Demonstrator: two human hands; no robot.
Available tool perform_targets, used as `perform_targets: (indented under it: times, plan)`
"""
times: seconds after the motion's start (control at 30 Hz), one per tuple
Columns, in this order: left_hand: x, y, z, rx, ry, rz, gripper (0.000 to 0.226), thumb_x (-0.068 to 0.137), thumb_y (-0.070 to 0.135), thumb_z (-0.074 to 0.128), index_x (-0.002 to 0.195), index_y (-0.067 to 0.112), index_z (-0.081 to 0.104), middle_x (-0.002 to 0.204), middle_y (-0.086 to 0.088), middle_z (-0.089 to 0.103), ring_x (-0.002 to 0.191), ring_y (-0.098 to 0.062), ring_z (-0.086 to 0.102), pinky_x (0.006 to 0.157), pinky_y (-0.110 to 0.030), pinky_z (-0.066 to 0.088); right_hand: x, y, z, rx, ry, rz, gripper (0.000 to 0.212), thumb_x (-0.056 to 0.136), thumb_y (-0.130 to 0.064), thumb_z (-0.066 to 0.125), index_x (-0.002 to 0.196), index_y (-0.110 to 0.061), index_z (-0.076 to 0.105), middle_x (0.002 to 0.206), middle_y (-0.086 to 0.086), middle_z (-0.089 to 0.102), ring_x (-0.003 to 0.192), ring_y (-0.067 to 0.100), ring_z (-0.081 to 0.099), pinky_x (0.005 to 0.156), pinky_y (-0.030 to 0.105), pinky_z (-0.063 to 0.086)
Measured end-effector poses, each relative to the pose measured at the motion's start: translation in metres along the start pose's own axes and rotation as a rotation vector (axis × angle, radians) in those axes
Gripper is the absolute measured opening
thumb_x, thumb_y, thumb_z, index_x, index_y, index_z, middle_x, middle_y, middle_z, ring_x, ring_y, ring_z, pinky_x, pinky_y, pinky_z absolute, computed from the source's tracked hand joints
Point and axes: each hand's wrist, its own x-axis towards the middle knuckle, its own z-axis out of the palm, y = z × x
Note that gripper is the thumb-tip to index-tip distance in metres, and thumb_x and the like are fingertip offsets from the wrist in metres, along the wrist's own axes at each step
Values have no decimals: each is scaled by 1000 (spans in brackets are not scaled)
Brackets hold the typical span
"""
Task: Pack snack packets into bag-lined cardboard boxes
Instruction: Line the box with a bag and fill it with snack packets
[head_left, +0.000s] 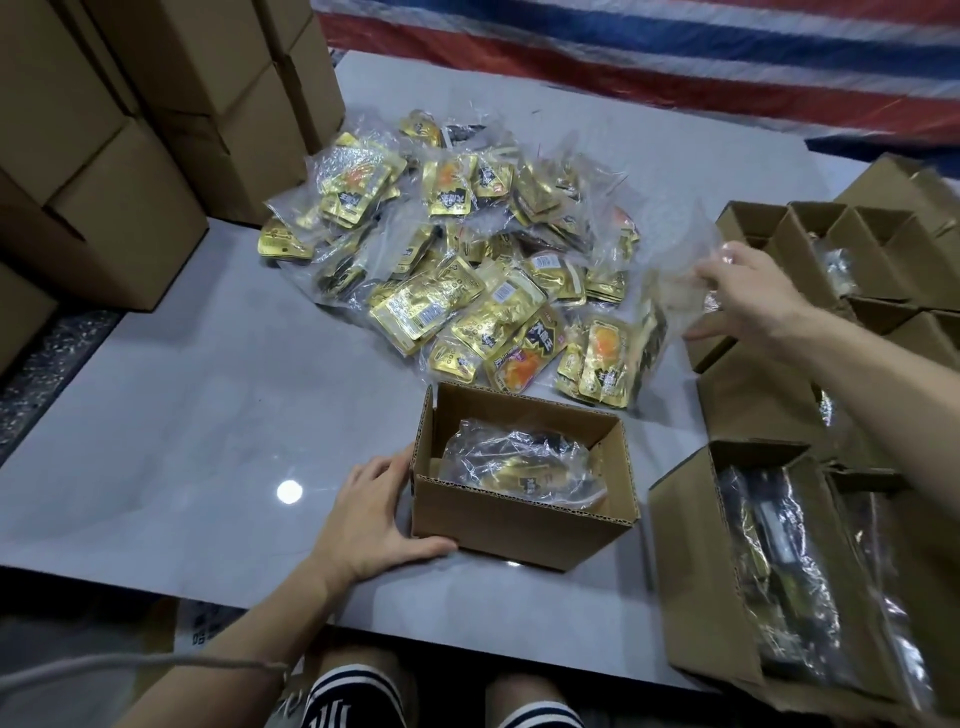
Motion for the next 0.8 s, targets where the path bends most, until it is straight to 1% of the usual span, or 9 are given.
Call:
perform_targets:
  times: [0.03, 0.07, 0.17, 0.27, 0.4, 0.5, 0.6, 0.7, 0.8]
  plan:
    - [0, -1, 1, 4, 1, 1, 105, 54, 96, 62, 141, 40, 48, 127, 19, 55, 122, -6, 45, 103, -28, 37, -6, -5, -4, 30, -6, -15, 19, 99, -11, 47, 82, -19, 44, 111, 10, 67, 105, 31, 68, 79, 64, 56]
    - [0, -2, 2, 10, -1, 4, 105, 54, 97, 61, 141, 40, 49, 127, 19, 56, 123, -7, 46, 104, -29, 37, -12, -11, -7, 56, -15, -39, 20, 100, -10, 45, 82, -19, 42, 114, 12, 70, 106, 33, 70, 82, 67, 54]
    - [0, -3, 3, 10, -3, 1, 104, 53, 97, 61, 140, 42, 48, 127, 20, 56, 123, -7, 46, 105, -30, 38, -27, -27, -16, 142, -39, -105, 22, 102, -8, 42, 83, -19, 40, 105, 14, 75, 96, 33, 73, 85, 70, 51]
    - [1, -2, 3, 9, 7, 14, 102, 53, 97, 61, 138, 41, 49, 124, 20, 57, 122, -6, 46, 103, -29, 38, -42, -45, -23, 137, -121, -181, 21, 103, -10, 40, 84, -19, 39, 101, 11, 77, 99, 33, 73, 91, 68, 51]
    - [1, -3, 4, 1, 19, 10, 100, 53, 97, 62, 137, 44, 49, 124, 21, 55, 121, -5, 46, 102, -27, 37, -66, -68, -25, 104, -272, -278, 22, 108, -17, 36, 86, -20, 40, 106, 13, 76, 104, 33, 72, 89, 60, 53]
    - [-1, -5, 5, -13, 16, -4, 96, 52, 96, 64, 133, 46, 50, 120, 21, 54, 119, -9, 47, 101, -31, 41, -85, -87, -22, 55, -378, -341, 21, 108, -18, 37, 88, -20, 41, 111, 16, 74, 106, 35, 71, 93, 63, 50]
    - [-1, -5, 4, -16, 13, 0, 97, 53, 95, 64, 134, 46, 49, 120, 23, 52, 119, -9, 47, 101, -31, 41, -106, -104, -18, 34, -481, -413, 20, 107, -15, 35, 89, -19, 42, 114, 16, 73, 108, 36, 69, 95, 63, 49]
    - [-1, -3, 3, -15, 18, 2, 96, 53, 95, 64, 133, 45, 50, 118, 22, 51, 115, -9, 47, 100, -30, 41, -126, -117, -15, 48, -565, -499, 20, 106, -11, 32, 88, -16, 40, 111, 15, 74, 108, 37, 69, 91, 61, 54]
    - [-1, -1, 3, -14, 26, -3, 93, 52, 96, 63, 130, 45, 52, 114, 22, 50, 112, -9, 46, 97, -28, 40, -139, -126, -13, 85, -626, -548, 20, 105, -11, 29, 89, -15, 40, 107, 13, 75, 108, 40, 68, 93, 64, 49]
